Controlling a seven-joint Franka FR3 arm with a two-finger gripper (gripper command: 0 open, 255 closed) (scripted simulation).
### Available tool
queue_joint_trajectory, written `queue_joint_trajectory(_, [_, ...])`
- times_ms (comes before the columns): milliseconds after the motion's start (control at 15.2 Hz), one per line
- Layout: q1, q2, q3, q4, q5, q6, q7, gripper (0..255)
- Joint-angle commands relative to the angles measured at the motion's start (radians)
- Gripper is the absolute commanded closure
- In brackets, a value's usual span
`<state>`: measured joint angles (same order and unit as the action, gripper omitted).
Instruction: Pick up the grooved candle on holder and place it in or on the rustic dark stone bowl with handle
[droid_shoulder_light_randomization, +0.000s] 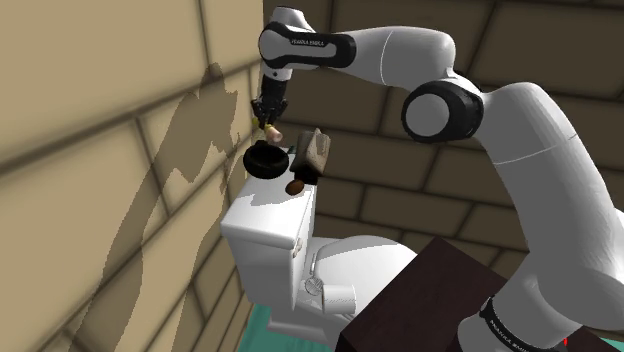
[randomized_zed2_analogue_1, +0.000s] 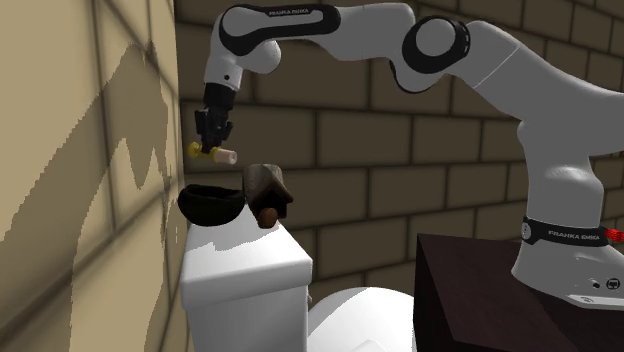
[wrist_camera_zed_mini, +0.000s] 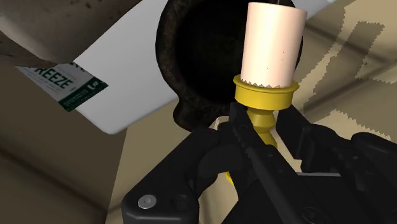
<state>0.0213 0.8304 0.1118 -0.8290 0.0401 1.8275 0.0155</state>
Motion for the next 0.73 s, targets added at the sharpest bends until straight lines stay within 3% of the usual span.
queue_joint_trajectory(0, [0.005,0.054,-0.001,0.081,-0.003,-0.027,0.0,255])
queue_joint_trajectory(660, [-0.004,0.022,0.0,-0.11,0.002,0.131,-0.013,255])
